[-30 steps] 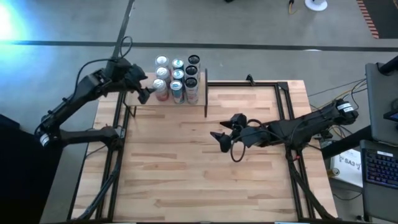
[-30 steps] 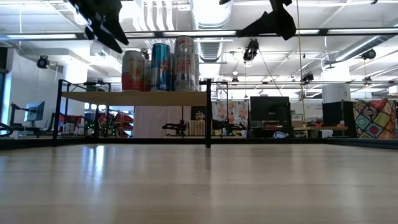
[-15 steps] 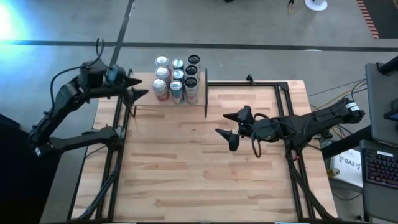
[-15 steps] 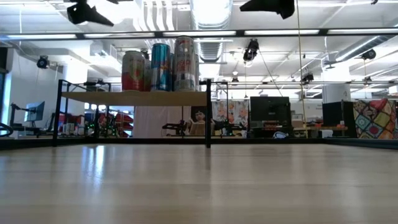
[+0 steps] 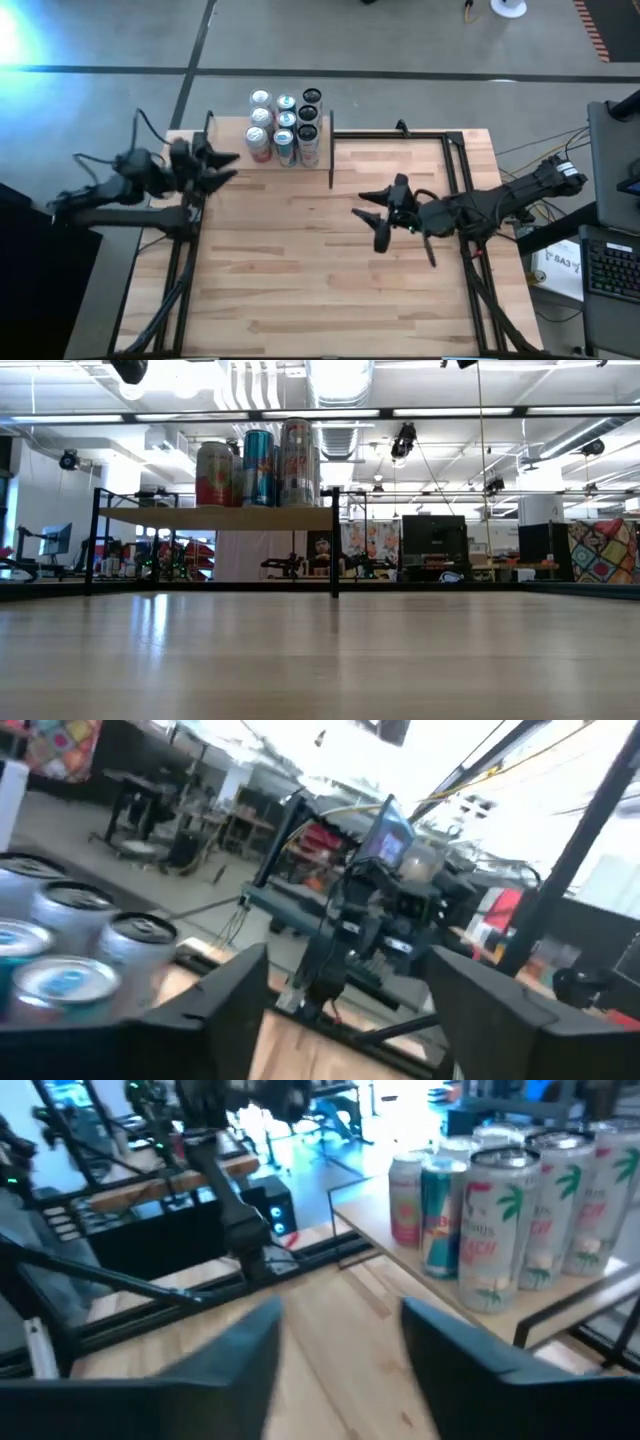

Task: Place canned beverage on shelf
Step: Return to Home Position

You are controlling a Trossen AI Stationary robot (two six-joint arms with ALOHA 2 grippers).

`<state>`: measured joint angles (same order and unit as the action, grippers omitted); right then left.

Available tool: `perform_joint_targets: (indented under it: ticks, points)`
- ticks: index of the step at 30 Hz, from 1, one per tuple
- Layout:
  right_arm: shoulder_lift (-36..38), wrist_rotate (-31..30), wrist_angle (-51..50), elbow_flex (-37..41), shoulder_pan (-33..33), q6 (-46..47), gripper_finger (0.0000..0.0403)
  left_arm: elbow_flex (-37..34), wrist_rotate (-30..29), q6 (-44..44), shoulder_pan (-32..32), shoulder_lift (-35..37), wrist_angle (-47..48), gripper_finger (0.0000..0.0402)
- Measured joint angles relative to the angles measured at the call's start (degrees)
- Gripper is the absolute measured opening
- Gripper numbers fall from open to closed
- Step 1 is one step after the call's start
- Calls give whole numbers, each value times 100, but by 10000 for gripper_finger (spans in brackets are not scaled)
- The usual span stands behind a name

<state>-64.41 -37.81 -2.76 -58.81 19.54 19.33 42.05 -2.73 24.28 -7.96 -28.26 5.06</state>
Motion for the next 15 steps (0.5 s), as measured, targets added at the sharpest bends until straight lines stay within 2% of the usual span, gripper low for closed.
perform_joint_targets:
  ticks: [3, 5, 6, 7, 10, 12, 15]
  points:
    - [275, 145, -63, 0, -7, -115, 107, -586, -1158, -324, 1062, -108, -807, 205]
    - [524, 172, -310, 0, -1, -269, 41, -748, -1861, -639, 1618, -273, -915, 176]
    - [677, 184, -517, 0, -1, -385, 26, -781, -2138, -760, 1819, -348, -867, 162]
    - [843, 196, -788, 0, -3, -410, 22, -797, -2328, -846, 1972, -400, -857, 147]
    - [1378, 184, -1716, 0, -20, -321, 18, -821, -2388, -1146, 2159, -301, -966, 103]
    - [1744, 210, -2170, 18, -31, -179, 14, -837, -2375, -1346, 2172, 60, -858, 75]
    - [2316, 226, -2169, 237, -31, -207, 9, -1147, -2383, -1469, 2081, 739, -655, 35]
